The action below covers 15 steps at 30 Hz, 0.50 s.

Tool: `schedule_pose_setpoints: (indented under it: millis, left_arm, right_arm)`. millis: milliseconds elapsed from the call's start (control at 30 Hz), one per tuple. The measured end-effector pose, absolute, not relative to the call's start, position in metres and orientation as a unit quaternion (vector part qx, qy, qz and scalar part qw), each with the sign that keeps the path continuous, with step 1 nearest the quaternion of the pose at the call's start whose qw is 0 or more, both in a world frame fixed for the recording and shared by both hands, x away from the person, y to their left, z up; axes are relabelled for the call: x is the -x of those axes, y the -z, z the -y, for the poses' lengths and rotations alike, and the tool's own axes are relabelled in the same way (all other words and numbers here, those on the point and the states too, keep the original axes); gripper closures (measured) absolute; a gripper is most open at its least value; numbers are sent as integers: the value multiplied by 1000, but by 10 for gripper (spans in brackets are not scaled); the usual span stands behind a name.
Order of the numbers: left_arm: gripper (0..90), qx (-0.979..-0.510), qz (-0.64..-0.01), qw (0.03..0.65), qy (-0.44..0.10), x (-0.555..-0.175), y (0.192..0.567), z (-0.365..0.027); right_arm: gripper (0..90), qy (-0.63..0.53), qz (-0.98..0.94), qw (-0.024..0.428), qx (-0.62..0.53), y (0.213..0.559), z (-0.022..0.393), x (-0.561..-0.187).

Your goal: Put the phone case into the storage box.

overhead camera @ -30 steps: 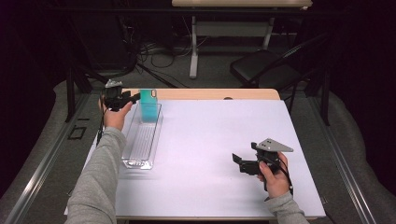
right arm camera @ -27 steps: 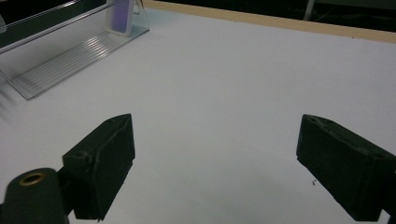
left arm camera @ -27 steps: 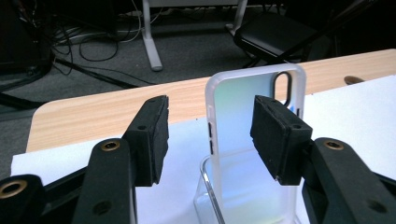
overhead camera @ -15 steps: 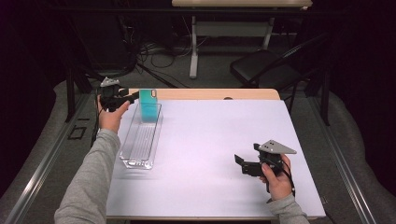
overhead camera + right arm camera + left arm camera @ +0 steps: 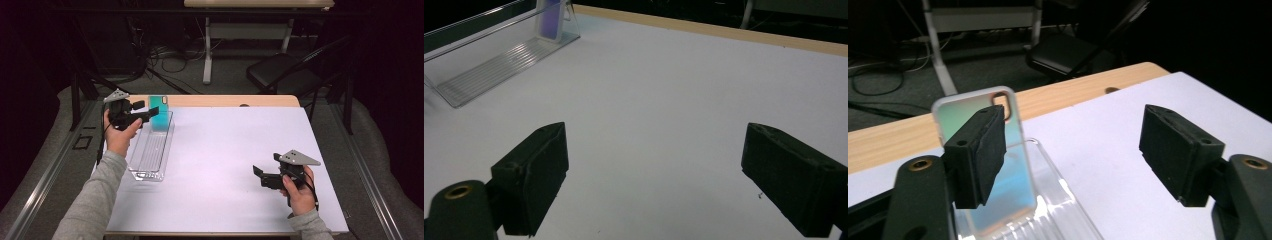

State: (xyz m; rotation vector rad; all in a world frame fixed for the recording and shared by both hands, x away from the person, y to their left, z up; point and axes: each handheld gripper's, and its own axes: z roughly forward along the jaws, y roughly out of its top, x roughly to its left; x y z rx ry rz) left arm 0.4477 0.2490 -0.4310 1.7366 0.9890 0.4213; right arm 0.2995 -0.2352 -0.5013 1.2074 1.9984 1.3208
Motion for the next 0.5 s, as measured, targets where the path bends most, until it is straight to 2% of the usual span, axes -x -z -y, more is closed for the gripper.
schedule_pose_setpoints:
  millis: [233, 500]
  left_arm:
    - [242, -727, -385, 542, -174, -415, 426, -251]
    - [166, -735, -365, 548, -164, -388, 430, -254]
  right_arm:
    - [78, -477, -725, 227, -441, 499, 238, -298]
    - [55, -479, -724, 226, -443, 498, 239, -297]
